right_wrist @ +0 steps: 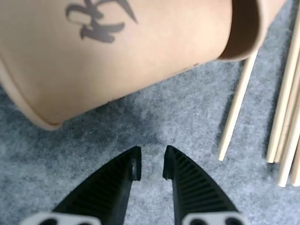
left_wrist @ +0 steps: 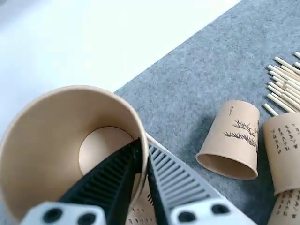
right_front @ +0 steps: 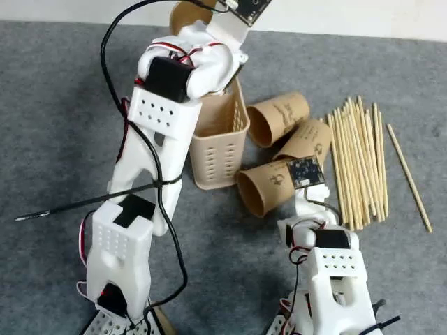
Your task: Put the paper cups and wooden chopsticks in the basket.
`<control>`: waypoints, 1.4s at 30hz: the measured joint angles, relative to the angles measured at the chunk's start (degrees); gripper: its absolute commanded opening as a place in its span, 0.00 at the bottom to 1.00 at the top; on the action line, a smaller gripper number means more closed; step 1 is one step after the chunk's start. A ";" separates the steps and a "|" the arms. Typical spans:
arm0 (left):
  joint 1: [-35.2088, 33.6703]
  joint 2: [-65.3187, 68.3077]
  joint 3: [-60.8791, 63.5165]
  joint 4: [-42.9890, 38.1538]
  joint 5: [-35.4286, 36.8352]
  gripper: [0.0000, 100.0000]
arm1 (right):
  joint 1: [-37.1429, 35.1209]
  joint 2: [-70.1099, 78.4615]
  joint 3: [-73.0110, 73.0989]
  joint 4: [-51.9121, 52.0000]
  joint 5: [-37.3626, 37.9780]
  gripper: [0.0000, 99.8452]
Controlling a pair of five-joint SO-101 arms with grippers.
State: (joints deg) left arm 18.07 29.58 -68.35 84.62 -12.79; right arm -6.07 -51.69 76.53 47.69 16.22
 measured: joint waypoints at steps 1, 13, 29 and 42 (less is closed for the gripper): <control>0.00 0.09 -0.09 0.44 0.00 0.10 | 0.00 0.00 0.00 0.00 0.00 0.10; 0.79 0.18 -0.26 6.86 7.82 0.10 | 0.00 0.00 0.00 0.00 0.00 0.10; 1.23 -1.67 -0.18 8.35 10.46 0.11 | 0.00 0.00 0.00 0.00 0.00 0.10; -25.41 -2.46 -1.76 3.87 19.87 0.11 | 0.00 0.00 1.41 -2.11 0.00 0.10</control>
State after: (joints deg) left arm -7.34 27.12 -70.11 88.48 7.08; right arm -6.07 -51.69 77.93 45.58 16.22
